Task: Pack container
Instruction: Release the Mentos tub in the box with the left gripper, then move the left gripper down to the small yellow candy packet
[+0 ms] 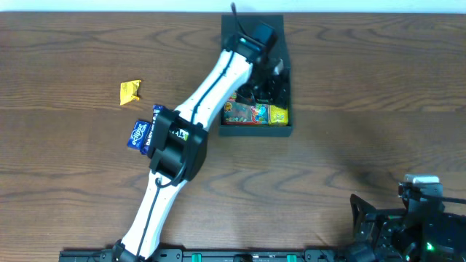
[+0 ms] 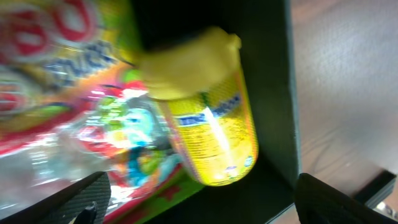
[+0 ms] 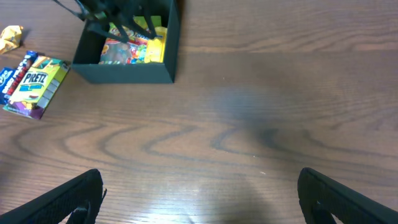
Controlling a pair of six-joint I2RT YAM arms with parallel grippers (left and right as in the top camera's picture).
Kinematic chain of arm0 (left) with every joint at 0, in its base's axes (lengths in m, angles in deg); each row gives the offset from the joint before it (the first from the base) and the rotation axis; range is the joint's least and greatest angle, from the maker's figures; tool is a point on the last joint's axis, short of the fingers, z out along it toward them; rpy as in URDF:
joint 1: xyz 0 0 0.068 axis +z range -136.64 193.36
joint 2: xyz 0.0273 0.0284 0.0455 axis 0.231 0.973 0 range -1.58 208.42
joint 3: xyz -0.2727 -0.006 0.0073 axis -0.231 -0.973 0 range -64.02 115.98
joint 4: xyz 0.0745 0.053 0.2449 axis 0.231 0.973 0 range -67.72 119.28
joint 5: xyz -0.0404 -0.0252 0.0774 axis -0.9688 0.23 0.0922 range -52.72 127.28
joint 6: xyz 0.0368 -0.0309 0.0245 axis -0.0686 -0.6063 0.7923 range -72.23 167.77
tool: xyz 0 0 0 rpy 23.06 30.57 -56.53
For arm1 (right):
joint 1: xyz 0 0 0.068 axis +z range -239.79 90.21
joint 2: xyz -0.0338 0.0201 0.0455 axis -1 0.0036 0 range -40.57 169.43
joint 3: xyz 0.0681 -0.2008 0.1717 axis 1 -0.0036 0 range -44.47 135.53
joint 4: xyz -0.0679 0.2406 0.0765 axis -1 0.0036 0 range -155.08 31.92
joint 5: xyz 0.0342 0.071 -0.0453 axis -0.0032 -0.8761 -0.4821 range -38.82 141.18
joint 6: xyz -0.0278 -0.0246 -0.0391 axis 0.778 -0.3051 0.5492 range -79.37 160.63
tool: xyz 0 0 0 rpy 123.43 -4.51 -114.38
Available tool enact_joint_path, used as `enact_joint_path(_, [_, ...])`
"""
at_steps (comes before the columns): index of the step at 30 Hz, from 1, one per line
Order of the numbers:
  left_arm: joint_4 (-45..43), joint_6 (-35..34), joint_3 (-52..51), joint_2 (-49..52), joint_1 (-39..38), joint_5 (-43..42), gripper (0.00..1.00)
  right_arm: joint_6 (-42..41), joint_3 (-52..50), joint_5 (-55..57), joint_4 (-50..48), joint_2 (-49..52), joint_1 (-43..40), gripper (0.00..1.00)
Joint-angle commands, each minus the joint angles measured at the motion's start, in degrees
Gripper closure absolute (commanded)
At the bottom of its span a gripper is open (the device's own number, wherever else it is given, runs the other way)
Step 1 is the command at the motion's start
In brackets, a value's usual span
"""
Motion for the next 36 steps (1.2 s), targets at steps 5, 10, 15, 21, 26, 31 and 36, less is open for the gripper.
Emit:
enact_joint_path(5, [0.98,2.23,4.15,-6.62,4.04,8.02,0.05,-0.57,0.35,0.44,0.04,0.02,0.37,0.01])
enact_joint_path(10, [2.10,2.25,4.15,-10.29,6.32,25.40,0.05,-0.57,0.35,0.44,0.04,0.02,0.37,0.01])
enact_joint_path(15, [7.50,3.30,4.15,-13.46,10.36,34.03,0.05,-0.57,0.35,0.46,0.04,0.02,0.37,0.01])
enact_joint_path(21, [13.14,0.72,4.13,-13.92,21.77,29.79,0.05,-0.57,0.35,0.44,0.04,0.02,0.37,0.01])
enact_joint_path(26, [14.01,1.92,4.00,-13.90,30.73,27.02,0.04,-0.57,0.35,0.44,0.04,0.02,0.37,0.01])
enact_joint_path(31, [13.18,6.62,0.70,-13.90,37.31,20.98,0.00,-0.57,0.35,0.46,0.04,0.02,0.37,0.01])
enact_joint_path(36, [8.90,7.89,-8.59,-13.88,40.98,18.34,0.09,-0.57,0.35,0.44,0.04,0.02,0.37,0.01])
